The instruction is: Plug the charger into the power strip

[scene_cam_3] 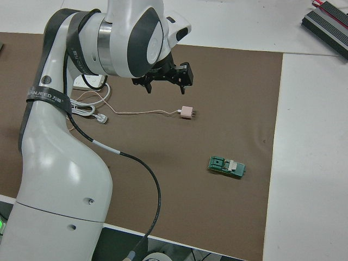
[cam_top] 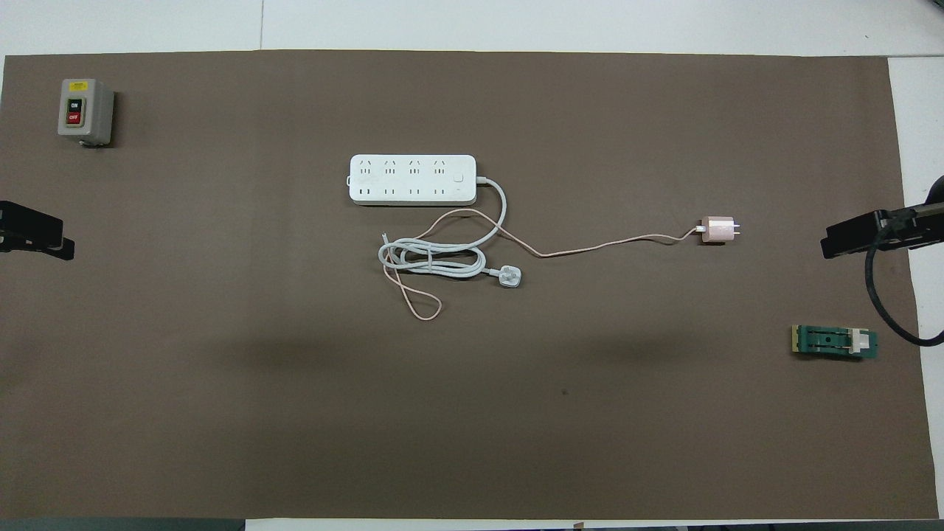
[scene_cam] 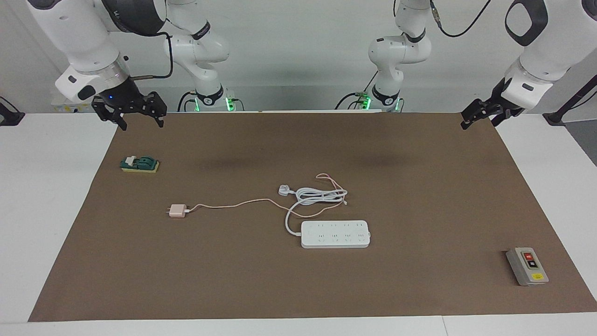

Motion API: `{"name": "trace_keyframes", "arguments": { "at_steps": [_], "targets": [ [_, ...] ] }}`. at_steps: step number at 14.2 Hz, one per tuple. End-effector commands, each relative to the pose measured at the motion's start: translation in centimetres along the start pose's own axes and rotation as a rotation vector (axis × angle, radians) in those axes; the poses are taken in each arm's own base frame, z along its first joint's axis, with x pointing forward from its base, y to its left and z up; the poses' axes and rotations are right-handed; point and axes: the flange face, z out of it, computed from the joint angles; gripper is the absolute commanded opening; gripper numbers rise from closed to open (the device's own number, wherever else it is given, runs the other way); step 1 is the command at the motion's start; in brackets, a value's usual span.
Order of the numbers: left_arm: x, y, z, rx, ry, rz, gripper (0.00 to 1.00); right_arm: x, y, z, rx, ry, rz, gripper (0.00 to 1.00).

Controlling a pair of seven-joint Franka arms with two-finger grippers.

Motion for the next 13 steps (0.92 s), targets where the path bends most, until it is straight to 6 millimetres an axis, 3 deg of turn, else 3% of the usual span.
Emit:
{"name": "trace_keyframes", "arguments": {
  "at_steps": [1,10,13],
  "targets": [
    [-0.7,-0.2,-0.4,-0.013,0.017,-0.014,1.0,-0.3,0.3,0.1,-0.004,-0.006,0.0,1.0],
    [-0.8,-0.2,-0.3,-0.013,0.014,-0.014,1.0,-0.9,0.9,-0.1,0.003,-0.021,0.017,1.0],
    [-0.7,-0.2,-0.4,-0.013,0.017,-0.014,1.0,-1.5,3.1,0.0,0.008,-0.028,0.05,1.0]
  ]
}}
